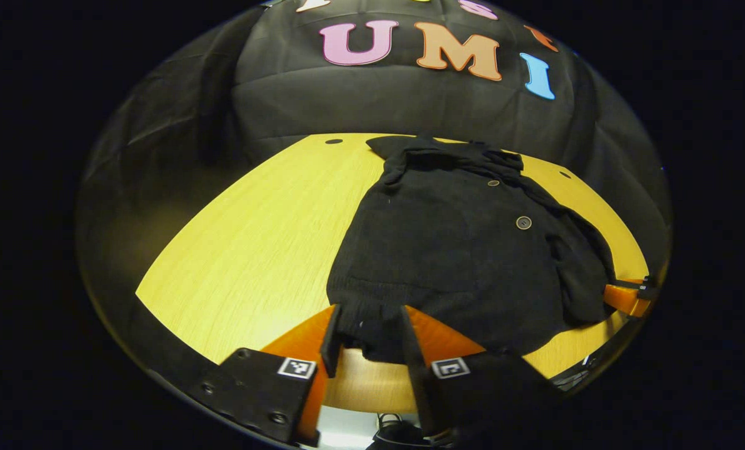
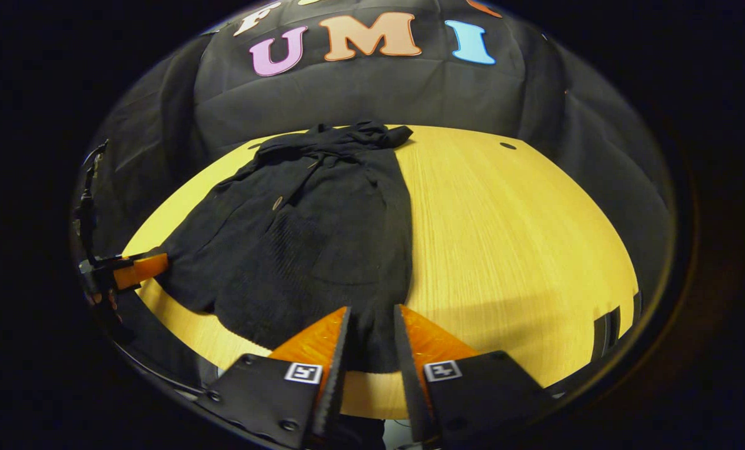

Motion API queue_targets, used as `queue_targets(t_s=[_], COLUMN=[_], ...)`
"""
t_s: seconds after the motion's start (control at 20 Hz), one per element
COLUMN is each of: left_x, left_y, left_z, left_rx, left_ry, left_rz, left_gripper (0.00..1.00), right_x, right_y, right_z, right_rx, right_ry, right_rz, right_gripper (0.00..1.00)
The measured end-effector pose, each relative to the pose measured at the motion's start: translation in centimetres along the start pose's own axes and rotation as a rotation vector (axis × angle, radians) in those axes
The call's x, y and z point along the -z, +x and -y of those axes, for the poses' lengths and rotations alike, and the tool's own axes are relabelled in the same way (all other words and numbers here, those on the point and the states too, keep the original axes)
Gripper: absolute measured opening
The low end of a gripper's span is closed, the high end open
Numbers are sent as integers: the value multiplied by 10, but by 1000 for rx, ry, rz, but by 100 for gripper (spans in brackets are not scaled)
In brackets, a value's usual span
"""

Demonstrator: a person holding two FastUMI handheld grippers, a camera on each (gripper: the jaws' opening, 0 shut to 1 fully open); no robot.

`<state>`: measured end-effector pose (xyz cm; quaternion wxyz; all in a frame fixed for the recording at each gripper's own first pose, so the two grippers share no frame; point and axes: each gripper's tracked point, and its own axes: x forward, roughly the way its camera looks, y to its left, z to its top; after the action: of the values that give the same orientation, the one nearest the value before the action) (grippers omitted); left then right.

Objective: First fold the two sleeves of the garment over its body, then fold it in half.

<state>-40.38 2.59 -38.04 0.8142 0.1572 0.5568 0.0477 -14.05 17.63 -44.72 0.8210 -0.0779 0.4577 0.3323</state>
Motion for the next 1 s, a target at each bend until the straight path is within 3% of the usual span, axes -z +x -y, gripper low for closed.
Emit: queue_targets(t_s=[0.05,0.15,0.2,0.25,0.3,0.4,0.45,0.55,0.8,1.0], left_x=[0,-2,-4,-3,-5,-8,-11,-29,-111,-182], left_y=[2,3,5,7,7,8,9,8,23,57], left_z=[2,6,7,8,8,8,9,12,13,18], left_rx=[8,12,10,10,7,-2,2,9,18,26], left_ry=[-2,-10,-8,-4,-1,-13,-25,-44,-59,-38], left_rz=[-9,-23,-32,-43,-52,-71,-76,-57,33,90], left_gripper=[42,19,7,5,2,0,0,0,0,0], right_x=[0,-1,-1,-2,-3,-14,-22,-53,-139,-215], right_y=[-1,-1,-2,-2,-2,-7,-9,-15,-15,18], right_z=[-3,-5,-5,-7,-7,-6,-11,-17,-21,-14], right_rx=[-6,-22,-33,-40,-52,-57,-79,-101,-154,-202], right_ry=[0,0,2,12,21,36,39,19,-42,6], right_rz=[-9,-35,-52,-62,-74,-61,-49,3,116,168], right_gripper=[32,19,18,12,12,13,6,6,5,5])
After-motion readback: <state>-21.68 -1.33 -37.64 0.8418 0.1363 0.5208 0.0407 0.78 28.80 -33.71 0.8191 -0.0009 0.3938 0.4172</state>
